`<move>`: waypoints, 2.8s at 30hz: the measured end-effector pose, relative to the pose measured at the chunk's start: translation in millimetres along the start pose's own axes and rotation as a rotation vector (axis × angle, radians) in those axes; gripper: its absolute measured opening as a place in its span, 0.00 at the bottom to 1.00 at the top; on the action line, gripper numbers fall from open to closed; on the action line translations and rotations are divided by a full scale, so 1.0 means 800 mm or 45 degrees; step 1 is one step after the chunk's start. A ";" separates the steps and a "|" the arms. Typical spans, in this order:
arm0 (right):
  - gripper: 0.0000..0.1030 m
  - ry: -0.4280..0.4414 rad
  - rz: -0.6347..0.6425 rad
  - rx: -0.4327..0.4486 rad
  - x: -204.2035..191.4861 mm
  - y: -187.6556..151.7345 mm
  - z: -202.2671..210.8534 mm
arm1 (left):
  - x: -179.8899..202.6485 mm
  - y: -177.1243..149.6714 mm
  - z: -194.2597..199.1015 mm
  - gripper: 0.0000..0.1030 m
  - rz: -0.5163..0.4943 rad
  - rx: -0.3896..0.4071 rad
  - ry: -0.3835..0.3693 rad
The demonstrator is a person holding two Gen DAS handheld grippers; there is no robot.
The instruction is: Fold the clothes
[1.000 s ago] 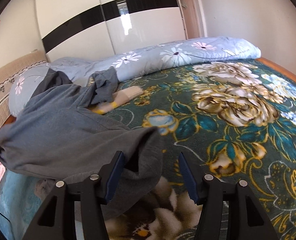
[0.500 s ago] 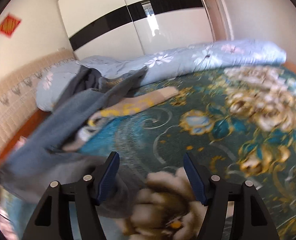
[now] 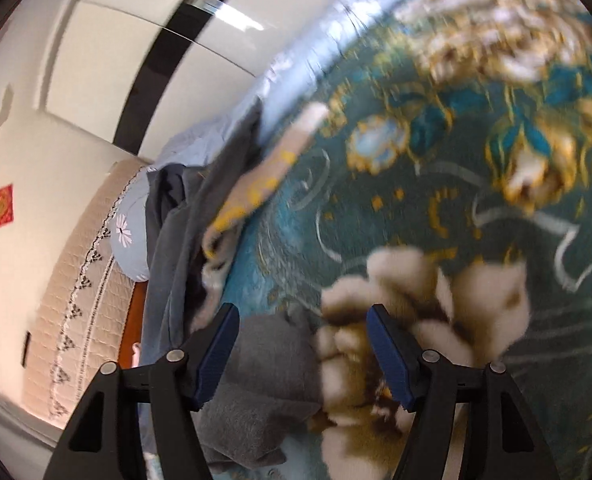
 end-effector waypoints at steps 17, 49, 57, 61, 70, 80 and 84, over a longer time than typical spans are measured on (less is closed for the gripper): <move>0.11 -0.112 0.015 -0.128 -0.054 -0.047 -0.043 | 0.016 0.009 0.018 0.10 -0.109 0.007 -0.237; 0.48 -0.264 0.710 -0.347 -0.205 -0.157 -0.129 | 0.011 -0.022 0.013 0.11 -0.157 -0.093 -0.232; 0.57 -0.150 0.527 -0.089 -0.200 -0.071 -0.024 | 0.007 -0.024 0.013 0.11 -0.123 -0.105 -0.250; 0.57 -0.373 0.415 -0.025 -0.123 -0.034 0.013 | 0.006 -0.025 0.013 0.11 -0.112 -0.108 -0.255; 0.57 -0.436 0.024 -0.171 0.013 -0.074 0.015 | 0.000 -0.028 0.011 0.11 -0.083 -0.118 -0.255; 0.35 -0.330 -0.094 -0.057 0.008 -0.086 -0.015 | 0.000 -0.026 0.013 0.11 -0.058 -0.105 -0.279; 0.07 -0.320 -0.113 -0.050 0.005 -0.083 -0.022 | -0.009 -0.021 0.013 0.11 -0.017 -0.101 -0.277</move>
Point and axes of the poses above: each gripper's, at about its wrist camera, not at the fingertips, and z roughly against the way its jaws point, x to its right, y to its top, the point moved 10 cm from there along -z, roughly the way its jaws point, and after that the axes turned 5 degrees about z, right-handed, at the moved point
